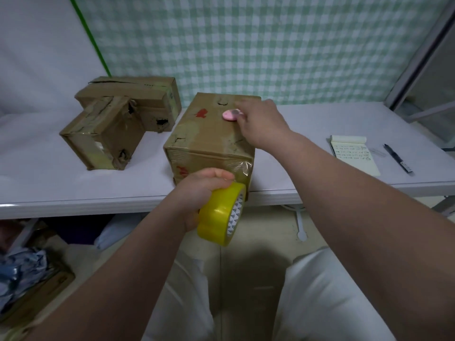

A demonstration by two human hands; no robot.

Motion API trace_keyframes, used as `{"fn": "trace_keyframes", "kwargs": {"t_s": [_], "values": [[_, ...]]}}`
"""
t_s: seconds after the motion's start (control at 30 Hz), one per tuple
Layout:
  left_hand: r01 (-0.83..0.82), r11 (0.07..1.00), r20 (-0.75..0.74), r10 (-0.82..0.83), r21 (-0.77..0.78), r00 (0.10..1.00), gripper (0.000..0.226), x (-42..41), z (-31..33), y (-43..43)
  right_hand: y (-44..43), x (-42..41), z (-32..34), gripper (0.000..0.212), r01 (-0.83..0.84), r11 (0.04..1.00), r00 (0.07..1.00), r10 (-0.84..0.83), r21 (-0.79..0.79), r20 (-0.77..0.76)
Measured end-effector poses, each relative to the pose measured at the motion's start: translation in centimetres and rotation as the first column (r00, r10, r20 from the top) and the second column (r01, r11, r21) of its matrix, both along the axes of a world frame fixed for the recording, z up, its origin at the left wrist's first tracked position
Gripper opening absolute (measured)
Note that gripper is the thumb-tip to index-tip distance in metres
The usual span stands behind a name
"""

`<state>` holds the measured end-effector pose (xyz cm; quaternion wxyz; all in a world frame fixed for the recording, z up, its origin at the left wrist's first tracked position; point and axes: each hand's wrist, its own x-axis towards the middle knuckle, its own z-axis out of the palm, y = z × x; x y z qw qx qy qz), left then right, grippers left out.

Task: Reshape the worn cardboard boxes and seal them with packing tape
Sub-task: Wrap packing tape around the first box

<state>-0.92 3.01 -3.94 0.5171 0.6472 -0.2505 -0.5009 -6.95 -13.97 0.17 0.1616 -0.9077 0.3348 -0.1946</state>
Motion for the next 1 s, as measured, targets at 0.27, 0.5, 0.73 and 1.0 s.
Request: {"fn": "trace_keyframes", "kwargs": {"t_s": [0.27,0.5,0.73,1.0], "values": [[0.015,1.000,-0.017,-0.015,-0.014,1.000,0.013,0.5,-0.7,0.0,-1.7,1.6,0.8,0.031,-0.047,0.990,0.977,0.018,-0.130,-0.214],[0.004,1.000,-0.013,-0.004,-0.018,1.000,0.011,0.6,-1.4,-0.1,0.7,-1.3,2.2,0.016,-0.026,0.995,0.998,0.032,-0.097,0.053],[-0.066,0.997,-0.059,0.063,-0.050,0.996,0.006,0.2,-1.5,-0.2,5.9,-7.0,1.5,0.021,-0.158,0.909,0.887,-0.041,0.387,0.459],[-0.090,0.994,-0.090,0.084,-0.065,0.992,0.007,-0.4,-1.6,-0.3,7.3,-7.0,-1.3,0.014,-0.054,0.945,0.909,-0.087,0.323,0.408]]}}
